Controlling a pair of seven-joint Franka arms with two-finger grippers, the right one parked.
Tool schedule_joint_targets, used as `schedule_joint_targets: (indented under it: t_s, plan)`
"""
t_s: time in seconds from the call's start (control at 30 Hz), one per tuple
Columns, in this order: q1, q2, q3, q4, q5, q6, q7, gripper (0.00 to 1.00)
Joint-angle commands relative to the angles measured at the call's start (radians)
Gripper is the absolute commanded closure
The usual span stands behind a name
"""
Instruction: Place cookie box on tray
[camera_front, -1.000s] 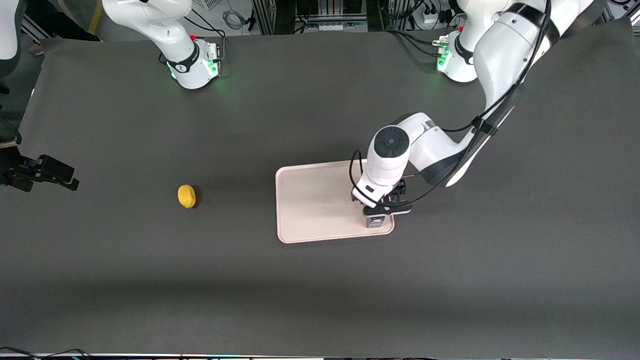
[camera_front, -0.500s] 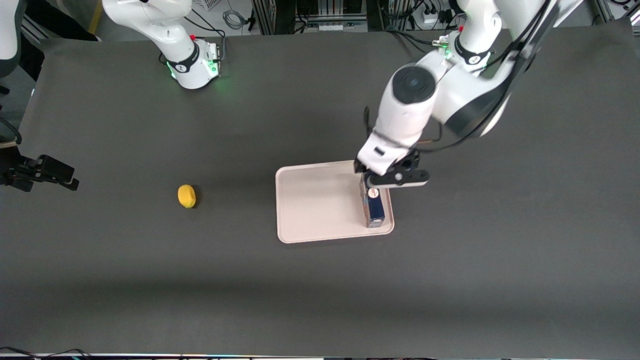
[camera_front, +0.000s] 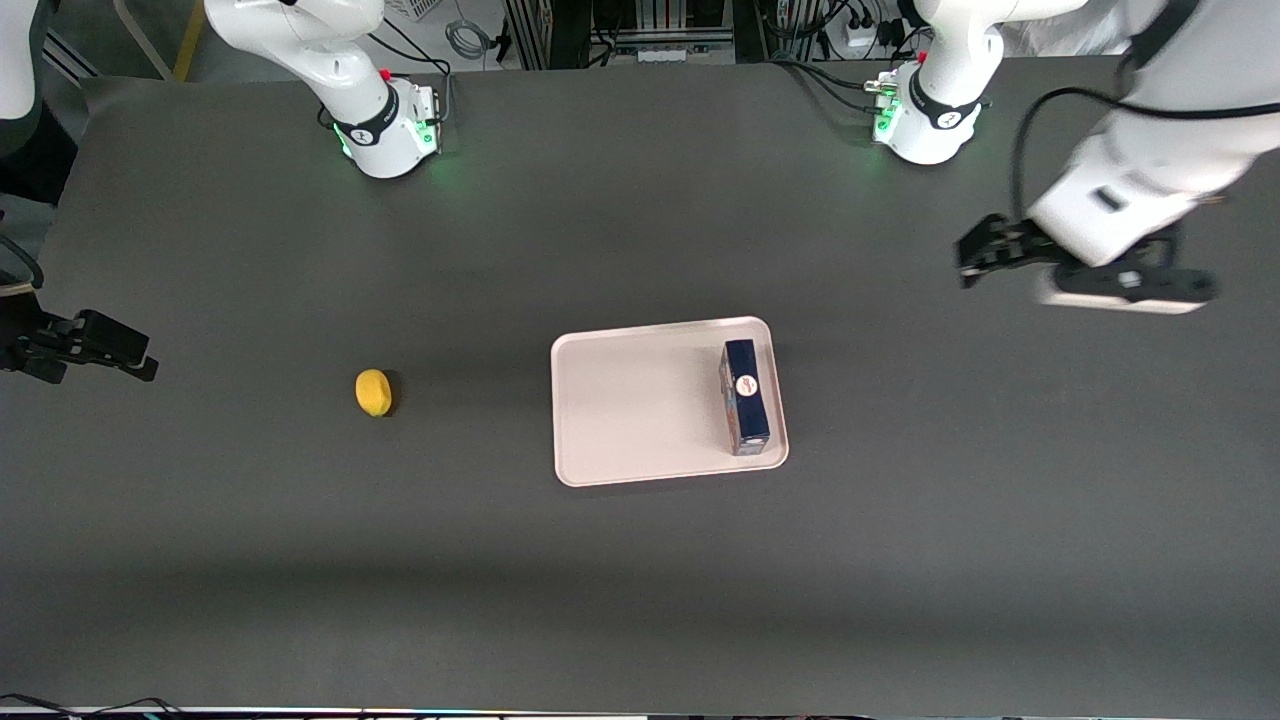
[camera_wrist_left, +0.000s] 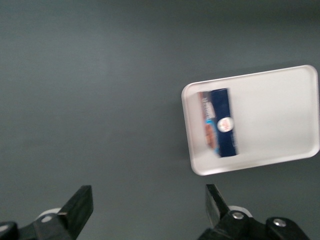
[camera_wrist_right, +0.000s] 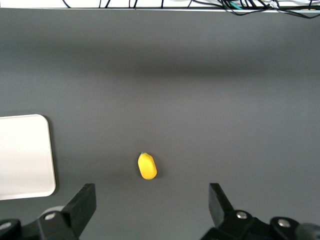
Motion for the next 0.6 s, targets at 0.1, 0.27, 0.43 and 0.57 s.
schedule_joint_targets:
  t_s: [0.1, 0.27, 0.43, 0.57]
  plan:
    - [-0.012, -0.055, 0.148, -0.027, -0.003, -0.045, 0.122, 0.00]
    - [-0.014, -0.055, 0.205, -0.044, 0.040, -0.005, 0.123, 0.00]
    - [-0.012, -0.069, 0.220, -0.105, 0.094, 0.090, 0.122, 0.00]
    - [-0.014, -0.090, 0.234, -0.174, 0.094, 0.160, 0.122, 0.00]
